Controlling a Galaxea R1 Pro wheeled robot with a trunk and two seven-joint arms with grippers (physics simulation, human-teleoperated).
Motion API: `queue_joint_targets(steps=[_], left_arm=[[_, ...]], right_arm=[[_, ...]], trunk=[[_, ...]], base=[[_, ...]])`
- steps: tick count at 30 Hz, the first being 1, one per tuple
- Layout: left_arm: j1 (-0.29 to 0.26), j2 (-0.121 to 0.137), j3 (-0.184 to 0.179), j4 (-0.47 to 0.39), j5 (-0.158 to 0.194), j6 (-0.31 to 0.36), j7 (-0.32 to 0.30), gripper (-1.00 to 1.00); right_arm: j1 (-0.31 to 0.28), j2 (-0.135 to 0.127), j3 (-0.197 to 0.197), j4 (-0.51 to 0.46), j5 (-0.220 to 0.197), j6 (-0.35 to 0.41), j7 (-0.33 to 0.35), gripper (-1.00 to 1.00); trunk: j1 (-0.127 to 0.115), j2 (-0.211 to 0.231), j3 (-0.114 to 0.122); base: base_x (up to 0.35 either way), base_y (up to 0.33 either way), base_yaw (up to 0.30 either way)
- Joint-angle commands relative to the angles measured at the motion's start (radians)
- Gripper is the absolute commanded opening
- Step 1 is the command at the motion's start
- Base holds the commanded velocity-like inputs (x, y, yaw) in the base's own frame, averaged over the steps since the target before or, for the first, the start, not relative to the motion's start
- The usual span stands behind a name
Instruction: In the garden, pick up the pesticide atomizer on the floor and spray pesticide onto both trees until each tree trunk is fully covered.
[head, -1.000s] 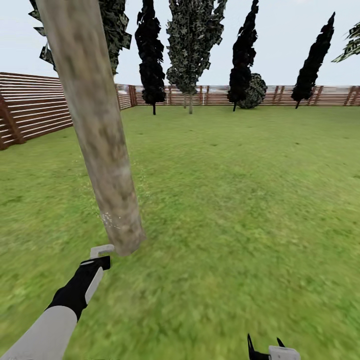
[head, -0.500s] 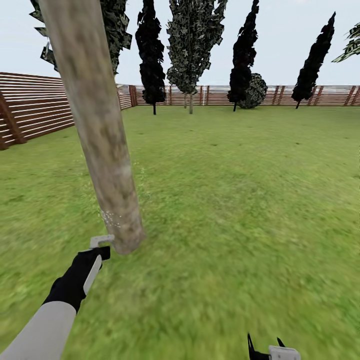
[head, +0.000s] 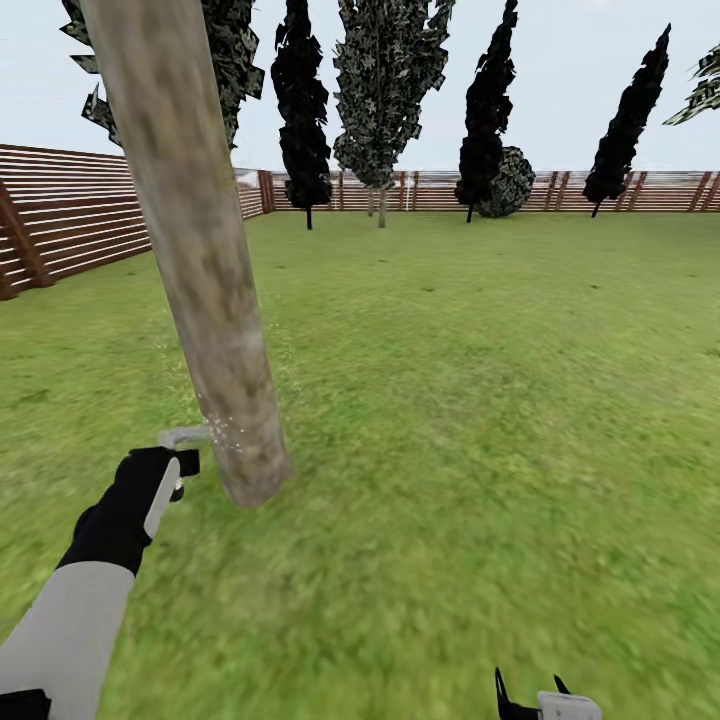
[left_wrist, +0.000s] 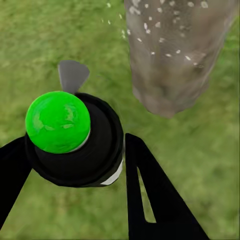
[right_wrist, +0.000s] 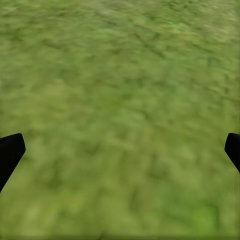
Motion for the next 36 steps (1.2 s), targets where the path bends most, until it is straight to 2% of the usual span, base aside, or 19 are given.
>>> queue_joint_targets(steps=[1,3,5,6,8,10,12,15,20,23,25,27,29,30,32,35,36], left_arm=[[0.001,0.024,-0.001,0.0,0.017,0.011,-0.002,-1.0],[0.008,0.018,-0.008,-0.003,0.017,0.019,-0.003,-1.0],[0.009,-0.002,-0.01,-0.003,0.018,0.021,-0.011,-1.0],[0.008,-0.026,-0.025,-0.004,0.017,0.026,-0.029,-1.0],[0.003,-0.038,-0.059,-0.004,0.018,0.061,-0.039,-1.0],[0.0,-0.034,-0.068,-0.015,0.018,0.078,-0.041,-1.0],[0.008,-0.034,-0.066,-0.093,0.017,0.091,-0.041,-1.0],[0.011,-0.033,-0.064,-0.159,0.017,0.128,-0.04,-1.0],[0.002,-0.029,-0.063,-0.164,0.014,0.13,-0.04,-1.0],[-0.016,-0.025,-0.063,-0.196,0.01,0.168,-0.04,-1.0],[-0.053,-0.024,-0.063,-0.203,0.008,0.195,-0.04,-1.0],[-0.081,-0.009,-0.06,-0.206,0.005,0.208,-0.037,-1.0],[-0.087,0.039,-0.044,-0.2,0.01,0.21,-0.037,-1.0],[-0.087,0.059,-0.011,-0.198,0.012,0.21,-0.04,-1.0],[-0.077,0.069,0.016,-0.197,0.009,0.207,-0.042,-1.0],[-0.074,0.068,0.012,-0.197,0.009,0.206,-0.043,-1.0],[-0.066,0.06,0.003,-0.194,0.011,0.207,-0.043,-1.0]], right_arm=[[0.0,0.0,0.0,0.0,0.0,0.0,0.0,1.0],[0.0,0.0,0.0,0.0,0.0,0.0,0.0,1.0],[0.0,0.0,0.0,0.0,0.0,0.0,0.0,1.0],[0.0,0.0,0.0,0.0,0.0,0.0,0.0,1.0],[0.0,0.0,0.0,0.0,0.0,0.0,0.0,1.0],[0.0,0.0,0.0,0.0,0.0,0.001,0.0,1.0],[0.0,0.0,0.0,0.0,0.0,0.0,0.0,1.0],[0.0,0.0,0.0,0.0,0.0,0.0,0.0,1.0],[0.0,0.0,0.0,0.0,0.0,0.0,0.0,1.0],[0.0,0.0,0.0,0.0,0.0,0.0,0.0,1.0],[0.0,0.0,0.0,0.0,0.0,0.0,0.0,1.0],[0.0,0.0,0.0,0.0,0.0,0.0,0.0,1.0],[0.0,0.0,0.0,0.0,0.0,0.0,0.0,1.0],[0.0,0.0,0.0,0.0,0.0,0.001,0.0,1.0],[0.0,0.0,0.0,0.0,0.0,0.001,0.0,1.0],[0.0,0.0,0.0,0.0,0.001,0.0,0.0,1.0],[0.0,0.0,0.0,0.0,0.001,0.0,0.0,1.0]], trunk=[[0.0,0.0,0.0],[0.0,0.0,0.0],[0.0,0.0,0.0],[0.0,0.0,0.0],[0.0,0.0,0.0],[0.0,0.0,0.0],[0.0,0.0,0.0],[0.0,0.0,0.0],[0.0,0.0,0.0],[0.0,0.0,0.0],[0.0,0.0,0.0],[0.0,0.0,0.0],[0.0,0.0,0.0],[0.0,0.0,0.0],[0.0,0.0,0.0],[0.0,0.0,0.0],[0.0,0.0,0.0]], base=[[0.0,0.0,0.0],[0.0,0.0,0.0],[0.0,0.0,0.0],[0.0,0.0,0.0],[0.0,0.0,0.0],[0.061,0.0,0.0],[0.236,-0.063,0.0],[-0.129,-0.194,0.0],[-0.298,-0.137,0.0],[-0.063,-0.027,0.0],[-0.008,-0.004,0.0],[-0.001,0.0,0.0],[0.0,0.0,0.0],[0.0,0.0,0.0],[0.0,0.0,0.0],[0.0,0.0,0.0],[0.0,0.0,0.0]])
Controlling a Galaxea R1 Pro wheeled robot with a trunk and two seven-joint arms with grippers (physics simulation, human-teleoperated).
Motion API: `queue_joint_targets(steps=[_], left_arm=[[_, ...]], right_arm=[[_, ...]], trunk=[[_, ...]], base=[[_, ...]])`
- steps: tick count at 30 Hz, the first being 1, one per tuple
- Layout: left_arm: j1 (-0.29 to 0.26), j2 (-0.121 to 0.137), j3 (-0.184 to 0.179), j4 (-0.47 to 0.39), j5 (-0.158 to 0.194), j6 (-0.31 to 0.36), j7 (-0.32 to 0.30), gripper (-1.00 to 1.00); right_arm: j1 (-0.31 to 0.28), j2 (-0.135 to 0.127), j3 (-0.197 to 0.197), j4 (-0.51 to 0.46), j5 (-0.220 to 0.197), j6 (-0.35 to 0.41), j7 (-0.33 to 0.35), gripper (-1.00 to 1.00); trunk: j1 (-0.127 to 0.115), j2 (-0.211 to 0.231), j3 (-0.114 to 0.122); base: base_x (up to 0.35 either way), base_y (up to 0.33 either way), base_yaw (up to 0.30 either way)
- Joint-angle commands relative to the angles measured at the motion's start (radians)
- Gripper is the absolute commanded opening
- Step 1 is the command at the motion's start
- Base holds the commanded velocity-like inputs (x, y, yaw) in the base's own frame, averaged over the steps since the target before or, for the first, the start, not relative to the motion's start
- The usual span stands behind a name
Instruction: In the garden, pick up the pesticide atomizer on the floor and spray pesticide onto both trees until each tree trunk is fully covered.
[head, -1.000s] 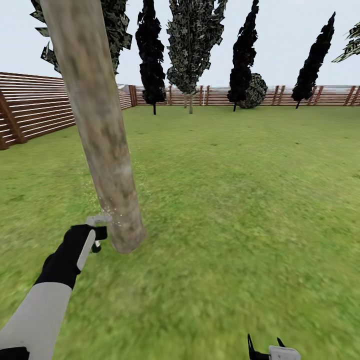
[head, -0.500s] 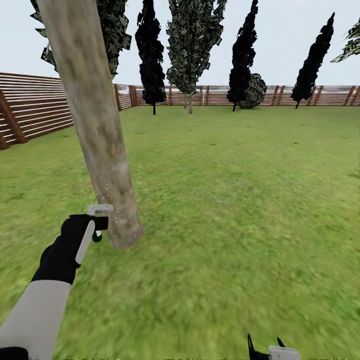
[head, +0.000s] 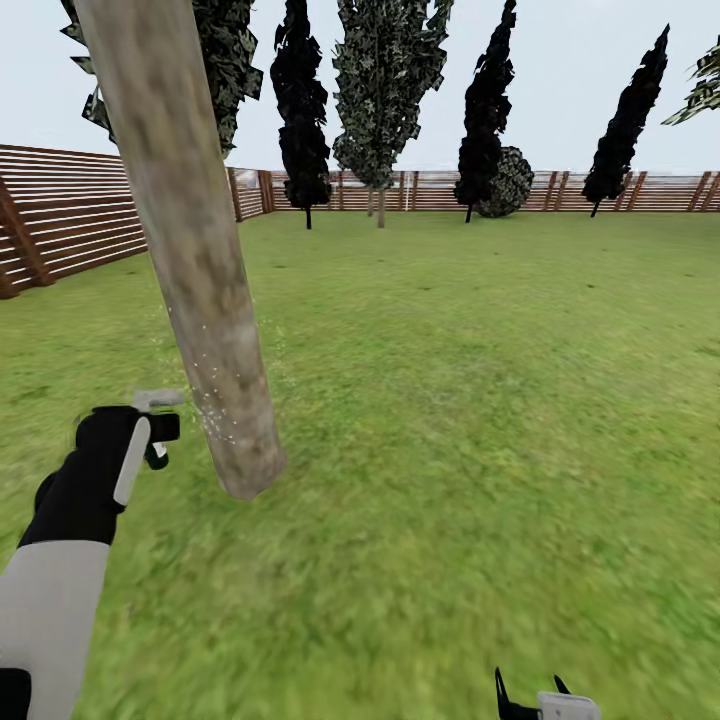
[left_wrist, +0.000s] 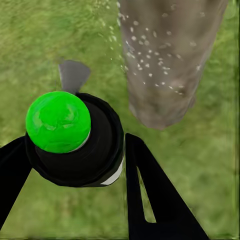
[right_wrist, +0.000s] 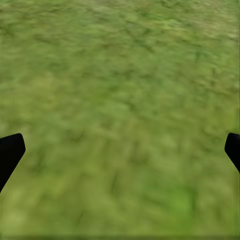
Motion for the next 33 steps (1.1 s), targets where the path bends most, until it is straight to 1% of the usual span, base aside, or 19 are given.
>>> queue_joint_targets(steps=[1,3,5,11,12,14,16,19,20,23,27,31,33], left_arm=[[0.012,-0.004,-0.014,0.004,-0.006,0.001,0.0,-1.0],[0.024,-0.009,-0.032,0.007,-0.003,0.002,0.0,-1.0],[0.026,-0.01,-0.036,0.009,-0.003,0.002,0.001,-1.0],[0.072,-0.009,-0.037,0.029,-0.007,-0.01,0.016,-1.0],[0.079,-0.01,-0.037,0.075,-0.009,-0.014,0.017,-1.0],[0.083,-0.01,-0.036,0.137,-0.011,-0.036,0.018,-1.0],[0.083,-0.01,-0.033,0.152,-0.013,-0.063,0.019,-1.0],[0.083,-0.01,-0.03,0.157,-0.015,-0.07,0.024,-1.0],[0.083,-0.009,-0.029,0.176,-0.015,-0.077,0.032,-1.0],[0.083,-0.01,-0.032,0.244,-0.014,-0.155,0.037,-1.0],[0.083,-0.009,-0.029,0.264,-0.015,-0.174,0.038,-1.0],[0.083,-0.009,-0.03,0.265,-0.016,-0.174,0.038,-1.0],[0.084,-0.004,-0.028,0.266,-0.016,-0.174,0.038,-1.0]], right_arm=[[0.0,0.0,0.0,0.0,0.0,0.0,0.0,1.0],[0.0,0.0,0.0,0.0,0.0,0.0,0.0,1.0],[0.0,0.0,0.0,0.0,0.0,0.0,0.0,1.0],[0.0,0.0,0.0,0.0,0.001,0.0,0.0,1.0],[0.0,0.0,0.0,0.0,0.001,0.0,0.0,1.0],[0.0,0.0,0.001,0.0,0.001,0.0,0.0,1.0],[0.0,0.0,0.0,0.0,0.001,0.0,0.0,1.0],[0.0,0.0,0.0,0.0,0.0,0.001,0.0,1.0],[0.0,0.0,0.001,0.0,0.001,0.001,0.0,1.0],[0.0,0.0,0.001,0.0,0.001,0.001,0.0,1.0],[0.0,0.001,0.001,0.0,0.001,0.001,0.0,1.0],[0.0,-0.006,0.0,0.0,0.0,0.0,0.0,1.0],[0.0,-0.006,0.0,0.0,-0.001,0.0,0.0,1.0]], trunk=[[0.0,0.0,0.0],[0.0,0.0,0.0],[0.0,0.0,0.0],[0.0,0.0,0.0],[0.0,0.0,0.0],[0.0,0.0,0.0],[0.0,0.0,0.0],[0.0,0.0,0.0],[0.0,0.0,0.0],[0.0,0.0,0.0],[0.0,0.0,0.0],[0.0,0.0,0.0],[0.0,0.0,0.0]], base=[[0.0,0.0,0.0],[0.0,-0.062,0.0],[0.0,-0.224,0.0],[0.0,-0.27,0.0],[0.0,-0.272,0.0],[0.0,-0.272,0.002],[0.02,-0.272,0.122],[0.081,-0.272,0.248],[0.112,-0.272,0.275],[0.115,-0.272,0.277],[0.119,-0.272,0.253],[0.118,-0.272,0.03],[0.094,-0.272,0.001]])
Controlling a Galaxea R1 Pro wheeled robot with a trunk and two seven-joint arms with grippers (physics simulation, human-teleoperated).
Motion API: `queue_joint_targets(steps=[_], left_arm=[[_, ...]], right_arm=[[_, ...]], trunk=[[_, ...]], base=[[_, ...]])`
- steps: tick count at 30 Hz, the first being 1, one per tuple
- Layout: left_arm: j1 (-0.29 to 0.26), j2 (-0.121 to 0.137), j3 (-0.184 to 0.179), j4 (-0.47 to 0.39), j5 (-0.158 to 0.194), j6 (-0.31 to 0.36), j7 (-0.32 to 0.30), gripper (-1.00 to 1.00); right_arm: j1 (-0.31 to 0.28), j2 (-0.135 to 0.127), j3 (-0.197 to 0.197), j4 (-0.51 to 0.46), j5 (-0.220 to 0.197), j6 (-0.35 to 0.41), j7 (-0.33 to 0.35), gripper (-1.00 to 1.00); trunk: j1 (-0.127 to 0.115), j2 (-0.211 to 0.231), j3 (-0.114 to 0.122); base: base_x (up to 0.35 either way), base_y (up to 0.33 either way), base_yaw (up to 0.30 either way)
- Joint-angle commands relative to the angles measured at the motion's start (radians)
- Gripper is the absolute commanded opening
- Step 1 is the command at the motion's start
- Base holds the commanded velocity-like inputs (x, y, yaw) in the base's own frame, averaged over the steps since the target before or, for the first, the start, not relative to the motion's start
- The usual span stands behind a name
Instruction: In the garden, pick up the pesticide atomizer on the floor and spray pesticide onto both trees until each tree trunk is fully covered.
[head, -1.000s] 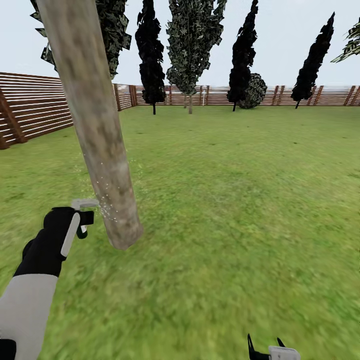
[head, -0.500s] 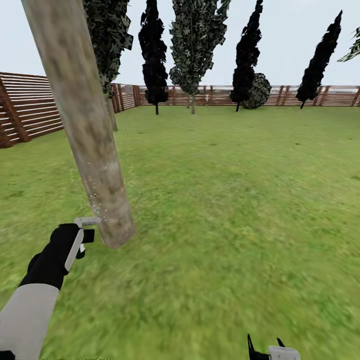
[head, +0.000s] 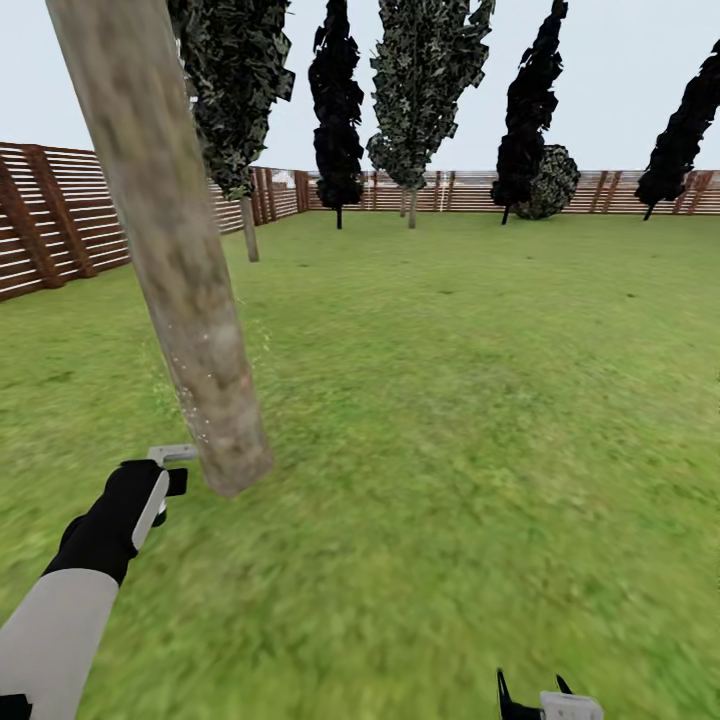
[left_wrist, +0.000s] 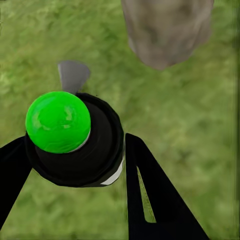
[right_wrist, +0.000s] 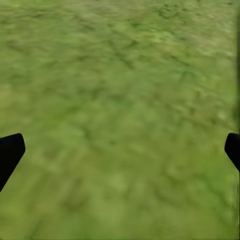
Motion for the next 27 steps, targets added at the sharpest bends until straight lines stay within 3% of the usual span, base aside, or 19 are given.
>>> queue_joint_targets(steps=[1,7,9,13,22,27], left_arm=[[0.0,0.001,0.0,0.0,0.0,0.0,0.0,-1.0],[0.004,0.001,0.0,0.002,-0.002,-0.003,0.001,-1.0],[0.012,0.005,0.01,0.061,-0.003,-0.047,0.001,-1.0],[0.013,0.0,0.014,0.083,-0.003,-0.08,0.002,-1.0],[0.013,0.003,0.017,0.082,-0.003,-0.081,0.002,-1.0],[0.013,-0.002,0.018,0.082,0.003,-0.083,0.057,-1.0]], right_arm=[[0.0,0.0,0.0,0.0,0.0,0.0,0.0,1.0],[0.0,0.001,0.0,0.0,0.001,0.0,0.0,1.0],[0.0,0.002,0.001,0.0,0.001,0.0,0.0,1.0],[0.0,0.003,0.001,0.0,0.001,0.0,0.0,1.0],[0.0,0.004,0.002,0.0,0.001,0.001,0.0,1.0],[0.0,0.005,0.002,0.0,0.001,0.001,0.0,1.0]], trunk=[[0.0,0.0,0.0],[0.0,0.0,0.0],[0.0,0.0,0.0],[0.0,0.0,0.0],[0.0,0.0,0.0],[0.0,0.0,0.0]], base=[[0.089,-0.272,0.0],[0.057,-0.272,0.0],[0.002,-0.272,0.0],[0.015,-0.272,0.016],[0.152,-0.262,0.247],[0.163,-0.26,0.278]])
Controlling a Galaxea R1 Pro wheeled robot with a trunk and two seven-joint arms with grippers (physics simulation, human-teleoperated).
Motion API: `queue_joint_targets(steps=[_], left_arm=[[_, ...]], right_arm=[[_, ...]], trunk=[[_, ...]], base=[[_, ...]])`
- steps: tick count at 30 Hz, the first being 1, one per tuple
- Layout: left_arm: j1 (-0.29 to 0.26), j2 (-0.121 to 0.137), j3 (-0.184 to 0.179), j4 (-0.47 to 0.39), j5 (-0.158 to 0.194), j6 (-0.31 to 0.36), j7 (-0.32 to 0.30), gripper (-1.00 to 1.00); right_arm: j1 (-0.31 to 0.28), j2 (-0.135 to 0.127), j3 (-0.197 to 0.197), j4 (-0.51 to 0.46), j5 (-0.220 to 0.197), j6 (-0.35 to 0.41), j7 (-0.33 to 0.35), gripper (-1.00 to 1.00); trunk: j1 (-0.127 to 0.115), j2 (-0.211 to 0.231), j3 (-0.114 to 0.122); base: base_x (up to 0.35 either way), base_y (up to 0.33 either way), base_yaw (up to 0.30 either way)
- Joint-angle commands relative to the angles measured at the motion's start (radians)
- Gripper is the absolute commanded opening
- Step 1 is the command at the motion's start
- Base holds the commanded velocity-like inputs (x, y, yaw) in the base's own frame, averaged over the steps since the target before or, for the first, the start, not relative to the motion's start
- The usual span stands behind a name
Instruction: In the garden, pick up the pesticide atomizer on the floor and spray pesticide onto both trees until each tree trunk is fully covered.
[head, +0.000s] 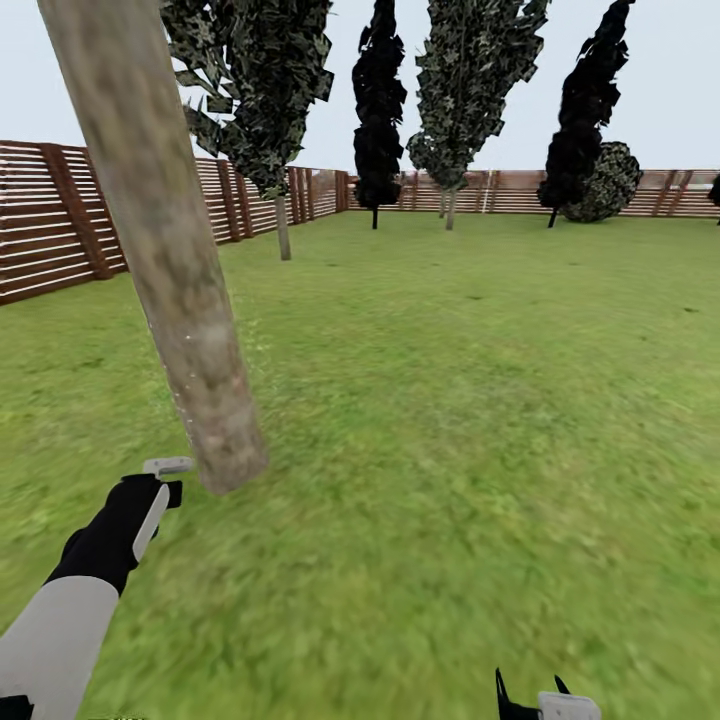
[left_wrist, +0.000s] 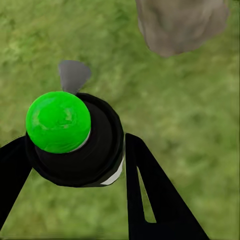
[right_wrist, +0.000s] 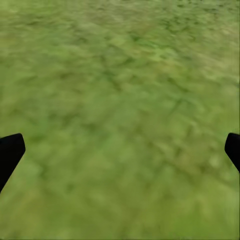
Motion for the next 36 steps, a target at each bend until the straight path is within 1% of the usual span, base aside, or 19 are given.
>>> queue_joint_targets(steps=[1,5,19,28,36], left_arm=[[0.0,0.0,0.0,0.0,0.0,0.001,0.002,-1.0],[0.0,0.0,-0.001,0.0,0.004,0.001,0.003,-1.0],[0.0,-0.002,-0.002,0.0,0.005,0.002,0.003,-1.0],[0.0,-0.002,-0.002,0.0,0.005,0.002,0.003,-1.0],[0.0,0.0,-0.001,0.0,0.005,0.001,0.003,-1.0]], right_arm=[[0.0,0.0,0.0,0.0,0.0,0.0,0.0,1.0],[0.0,0.0,0.0,0.0,0.0,0.0,0.0,1.0],[0.0,0.0,0.0,0.0,0.0,0.0,0.0,1.0],[0.0,0.0,0.0,0.0,0.0,-0.001,0.0,1.0],[0.0,0.0,0.0,0.0,0.0,-0.001,0.0,1.0]], trunk=[[0.0,0.0,0.0],[0.0,0.0,0.0],[0.0,0.0,0.0],[0.0,0.0,0.0],[0.0,0.0,0.0]], base=[[0.163,-0.26,0.26],[0.163,-0.26,0.091],[0.129,-0.261,0.002],[0.078,-0.269,0.257],[0.174,-0.246,0.243]])
